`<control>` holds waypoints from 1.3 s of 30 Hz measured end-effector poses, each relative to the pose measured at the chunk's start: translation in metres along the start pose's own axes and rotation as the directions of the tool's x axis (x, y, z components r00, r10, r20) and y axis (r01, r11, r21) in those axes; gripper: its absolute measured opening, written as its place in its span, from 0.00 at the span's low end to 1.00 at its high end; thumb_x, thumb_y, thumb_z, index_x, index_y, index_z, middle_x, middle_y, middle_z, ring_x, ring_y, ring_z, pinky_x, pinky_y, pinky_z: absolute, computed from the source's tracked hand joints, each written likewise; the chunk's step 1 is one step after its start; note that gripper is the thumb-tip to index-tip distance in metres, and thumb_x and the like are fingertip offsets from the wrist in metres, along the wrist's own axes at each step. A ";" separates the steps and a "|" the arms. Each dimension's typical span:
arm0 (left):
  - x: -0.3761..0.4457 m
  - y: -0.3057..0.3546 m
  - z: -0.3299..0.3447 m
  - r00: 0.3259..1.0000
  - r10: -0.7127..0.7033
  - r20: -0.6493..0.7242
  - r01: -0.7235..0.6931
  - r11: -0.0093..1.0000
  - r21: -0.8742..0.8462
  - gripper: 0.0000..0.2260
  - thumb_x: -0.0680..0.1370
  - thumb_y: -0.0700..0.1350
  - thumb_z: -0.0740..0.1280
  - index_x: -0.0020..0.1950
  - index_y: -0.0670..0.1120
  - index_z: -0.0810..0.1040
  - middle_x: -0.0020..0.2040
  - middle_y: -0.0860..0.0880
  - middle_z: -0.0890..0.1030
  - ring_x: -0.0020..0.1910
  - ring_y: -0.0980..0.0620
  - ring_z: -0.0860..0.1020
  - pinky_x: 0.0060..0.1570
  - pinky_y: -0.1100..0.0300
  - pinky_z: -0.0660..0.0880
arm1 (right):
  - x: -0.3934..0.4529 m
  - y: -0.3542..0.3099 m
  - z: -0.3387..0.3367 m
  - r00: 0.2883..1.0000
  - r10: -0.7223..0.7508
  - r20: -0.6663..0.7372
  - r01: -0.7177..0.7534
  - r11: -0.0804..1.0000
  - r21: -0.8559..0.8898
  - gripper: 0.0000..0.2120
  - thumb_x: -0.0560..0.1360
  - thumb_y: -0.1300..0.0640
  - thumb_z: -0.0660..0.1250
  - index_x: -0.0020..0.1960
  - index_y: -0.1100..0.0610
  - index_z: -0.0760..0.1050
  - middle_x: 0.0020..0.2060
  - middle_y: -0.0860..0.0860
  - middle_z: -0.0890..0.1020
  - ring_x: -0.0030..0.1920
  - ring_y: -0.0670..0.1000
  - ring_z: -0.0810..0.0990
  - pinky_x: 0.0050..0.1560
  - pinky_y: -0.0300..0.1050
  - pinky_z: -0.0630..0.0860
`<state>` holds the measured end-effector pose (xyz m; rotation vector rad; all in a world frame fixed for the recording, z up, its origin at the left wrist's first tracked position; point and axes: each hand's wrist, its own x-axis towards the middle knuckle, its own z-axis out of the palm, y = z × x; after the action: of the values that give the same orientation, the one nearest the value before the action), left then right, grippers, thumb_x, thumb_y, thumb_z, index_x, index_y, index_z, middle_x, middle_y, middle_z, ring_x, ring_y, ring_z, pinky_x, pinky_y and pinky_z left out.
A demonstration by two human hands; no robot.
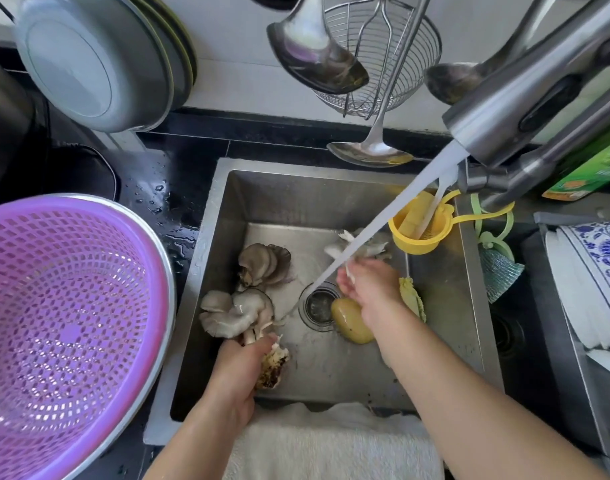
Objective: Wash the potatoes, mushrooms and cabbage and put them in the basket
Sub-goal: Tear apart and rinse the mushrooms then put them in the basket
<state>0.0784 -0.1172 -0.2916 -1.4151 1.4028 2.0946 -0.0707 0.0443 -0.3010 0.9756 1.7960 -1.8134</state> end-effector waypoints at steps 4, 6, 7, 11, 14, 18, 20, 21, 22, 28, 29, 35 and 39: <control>-0.009 0.006 0.002 0.994 0.045 0.095 -0.041 0.998 -0.044 0.10 0.83 0.44 0.68 0.62 0.44 0.83 0.53 0.45 0.88 0.52 0.47 0.87 0.49 0.53 0.80 | 0.024 -0.019 0.014 0.983 -0.085 -0.162 0.097 0.993 0.065 0.06 0.80 0.63 0.67 0.50 0.64 0.82 0.38 0.57 0.86 0.30 0.48 0.82 0.38 0.43 0.83; -0.013 0.008 0.002 0.991 0.051 0.125 -0.042 0.997 -0.072 0.11 0.84 0.42 0.65 0.61 0.42 0.85 0.54 0.44 0.88 0.52 0.47 0.87 0.49 0.54 0.79 | 0.024 -0.015 0.012 0.983 -0.008 -0.182 0.037 0.987 0.158 0.05 0.80 0.61 0.68 0.54 0.61 0.80 0.44 0.57 0.86 0.36 0.50 0.85 0.43 0.47 0.86; -0.014 0.009 0.002 0.989 0.048 0.138 -0.037 0.996 -0.084 0.12 0.84 0.41 0.64 0.60 0.41 0.85 0.53 0.43 0.88 0.50 0.48 0.87 0.48 0.54 0.78 | 0.019 -0.009 0.010 0.982 0.000 -0.189 0.026 0.991 0.135 0.03 0.81 0.60 0.67 0.53 0.58 0.79 0.45 0.57 0.85 0.39 0.52 0.85 0.47 0.50 0.86; -0.016 0.010 -0.002 0.981 0.035 0.191 -0.014 0.994 -0.110 0.12 0.82 0.41 0.65 0.60 0.39 0.86 0.53 0.41 0.87 0.48 0.47 0.87 0.48 0.53 0.79 | -0.035 0.029 -0.007 0.991 -0.027 -0.131 0.013 0.994 -0.109 0.05 0.82 0.62 0.63 0.57 0.56 0.75 0.48 0.55 0.82 0.40 0.52 0.83 0.47 0.50 0.82; -0.015 0.008 -0.004 0.969 0.067 0.237 -0.047 0.995 -0.091 0.12 0.83 0.39 0.65 0.64 0.39 0.84 0.58 0.38 0.86 0.58 0.40 0.85 0.60 0.45 0.79 | -0.073 0.051 -0.010 0.966 0.097 0.240 -0.046 0.977 -0.209 0.09 0.82 0.54 0.67 0.61 0.55 0.77 0.52 0.53 0.84 0.50 0.52 0.85 0.52 0.49 0.82; -0.021 0.007 -0.004 0.946 0.133 0.296 -0.146 0.989 0.023 0.11 0.81 0.37 0.69 0.63 0.39 0.84 0.58 0.37 0.86 0.59 0.38 0.85 0.65 0.39 0.78 | -0.095 0.060 0.003 0.848 0.097 0.522 -0.009 0.986 -0.169 0.16 0.78 0.50 0.73 0.65 0.44 0.76 0.56 0.45 0.87 0.58 0.47 0.85 0.58 0.46 0.79; -0.021 0.006 -0.003 0.936 0.171 0.308 -0.199 0.978 0.062 0.11 0.81 0.38 0.71 0.63 0.41 0.84 0.58 0.40 0.86 0.61 0.41 0.85 0.67 0.41 0.77 | -0.097 0.060 0.006 0.861 0.038 0.508 0.091 0.970 -0.227 0.11 0.78 0.52 0.74 0.59 0.45 0.79 0.52 0.41 0.87 0.55 0.41 0.84 0.56 0.39 0.78; -0.020 0.005 -0.003 0.934 0.183 0.306 -0.215 0.974 0.074 0.11 0.81 0.39 0.71 0.63 0.42 0.85 0.58 0.41 0.87 0.61 0.43 0.84 0.67 0.41 0.76 | -0.097 0.059 0.006 0.871 0.012 0.492 0.139 0.953 -0.270 0.08 0.78 0.52 0.73 0.57 0.46 0.80 0.50 0.41 0.87 0.53 0.40 0.84 0.53 0.38 0.77; -0.019 0.005 -0.003 0.936 0.186 0.300 -0.217 0.973 0.074 0.11 0.81 0.40 0.70 0.63 0.43 0.85 0.59 0.42 0.87 0.62 0.43 0.84 0.67 0.42 0.76 | -0.094 0.059 0.005 0.876 0.006 0.483 0.160 0.940 -0.302 0.07 0.78 0.52 0.73 0.55 0.47 0.81 0.49 0.42 0.87 0.52 0.41 0.85 0.53 0.39 0.77; -0.012 0.005 -0.008 0.953 0.079 0.294 -0.066 0.996 -0.052 0.13 0.85 0.44 0.64 0.65 0.40 0.83 0.59 0.36 0.85 0.56 0.40 0.85 0.60 0.44 0.77 | -0.091 0.054 -0.012 0.815 -0.008 0.580 0.217 0.932 -0.291 0.07 0.81 0.55 0.70 0.58 0.51 0.82 0.52 0.47 0.87 0.55 0.46 0.85 0.56 0.39 0.78; -0.011 0.005 -0.009 0.949 0.068 0.308 -0.054 0.997 -0.055 0.14 0.85 0.45 0.64 0.66 0.39 0.82 0.59 0.36 0.85 0.54 0.42 0.84 0.57 0.45 0.77 | -0.091 0.050 -0.016 0.798 -0.009 0.602 0.238 0.923 -0.303 0.08 0.81 0.57 0.70 0.59 0.50 0.81 0.52 0.49 0.87 0.55 0.46 0.84 0.56 0.39 0.79; -0.010 0.004 -0.007 0.957 0.068 0.281 -0.037 0.993 -0.112 0.14 0.85 0.46 0.66 0.68 0.43 0.78 0.55 0.41 0.86 0.44 0.46 0.84 0.50 0.49 0.78 | -0.084 0.036 -0.032 0.802 -0.117 0.586 0.419 0.809 -0.412 0.07 0.79 0.59 0.71 0.56 0.50 0.83 0.49 0.49 0.85 0.48 0.43 0.81 0.54 0.39 0.77; -0.010 0.001 -0.006 0.955 0.116 0.273 -0.114 0.993 -0.024 0.13 0.83 0.41 0.67 0.68 0.44 0.79 0.57 0.42 0.86 0.52 0.46 0.86 0.47 0.52 0.78 | -0.086 0.032 -0.029 0.821 -0.178 0.542 0.381 0.879 -0.288 0.06 0.79 0.62 0.71 0.51 0.53 0.83 0.39 0.49 0.81 0.39 0.45 0.79 0.45 0.40 0.79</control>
<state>0.0864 -0.1196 -0.2838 -1.0173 1.3929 2.2660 0.0154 0.0537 -0.2601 0.0580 1.9059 -1.5758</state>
